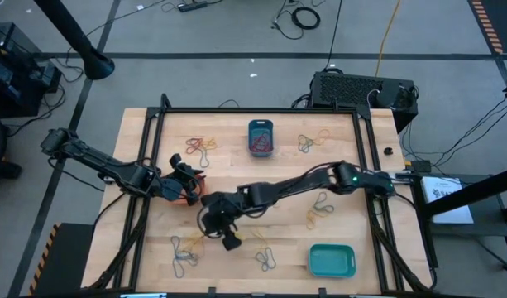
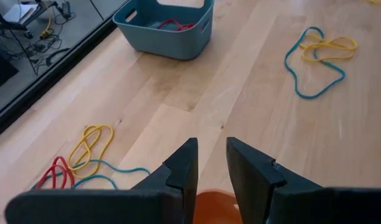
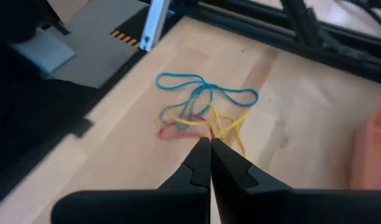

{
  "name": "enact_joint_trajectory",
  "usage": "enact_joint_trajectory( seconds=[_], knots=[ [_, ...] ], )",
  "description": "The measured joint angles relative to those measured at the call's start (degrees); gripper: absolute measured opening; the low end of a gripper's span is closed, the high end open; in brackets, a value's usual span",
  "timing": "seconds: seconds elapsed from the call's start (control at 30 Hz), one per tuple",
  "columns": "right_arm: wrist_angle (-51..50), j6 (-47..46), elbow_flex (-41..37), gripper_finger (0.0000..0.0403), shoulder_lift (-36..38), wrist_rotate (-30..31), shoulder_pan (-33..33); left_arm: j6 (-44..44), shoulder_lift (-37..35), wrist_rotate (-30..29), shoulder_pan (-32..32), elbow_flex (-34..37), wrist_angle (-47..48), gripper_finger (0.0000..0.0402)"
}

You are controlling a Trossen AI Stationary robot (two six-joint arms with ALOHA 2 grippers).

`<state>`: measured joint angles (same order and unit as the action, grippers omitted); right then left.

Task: Sort rubber bands into baskets
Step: Put the bottom red rubber band into the blue bin

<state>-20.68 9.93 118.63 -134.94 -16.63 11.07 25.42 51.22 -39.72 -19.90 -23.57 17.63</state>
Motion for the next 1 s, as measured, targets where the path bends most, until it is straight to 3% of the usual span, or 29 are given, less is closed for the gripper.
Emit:
enact_joint_trajectory(
  seconds=[0.4, 0.57, 0.63, 1.0],
  knots=[
    [-9.15, -2.96, 0.02, 0.0, 15.8, 0.51, -0.57, 0.2, -0.02, 0.14, -0.01, 0.0, -0.09, 0.0093],
    [-18.3, -0.27, 0.04, 0.0, 21.56, 8.24, -1.5, 0.86, -0.02, 0.14, 0.0, 0.0, 0.17, 0.0093],
    [-22.11, 0.67, 0.07, 0.0, 23.43, 10.95, -2.91, 0.89, -0.02, 0.13, 0.0, 0.0, 0.41, 0.0093],
    [-39.13, -0.24, -0.2, 0.0, 25.14, 10.74, -16.77, 1.77, 0.0, 0.14, 0.0, 0.0, 0.52, 0.0093]
  ],
)
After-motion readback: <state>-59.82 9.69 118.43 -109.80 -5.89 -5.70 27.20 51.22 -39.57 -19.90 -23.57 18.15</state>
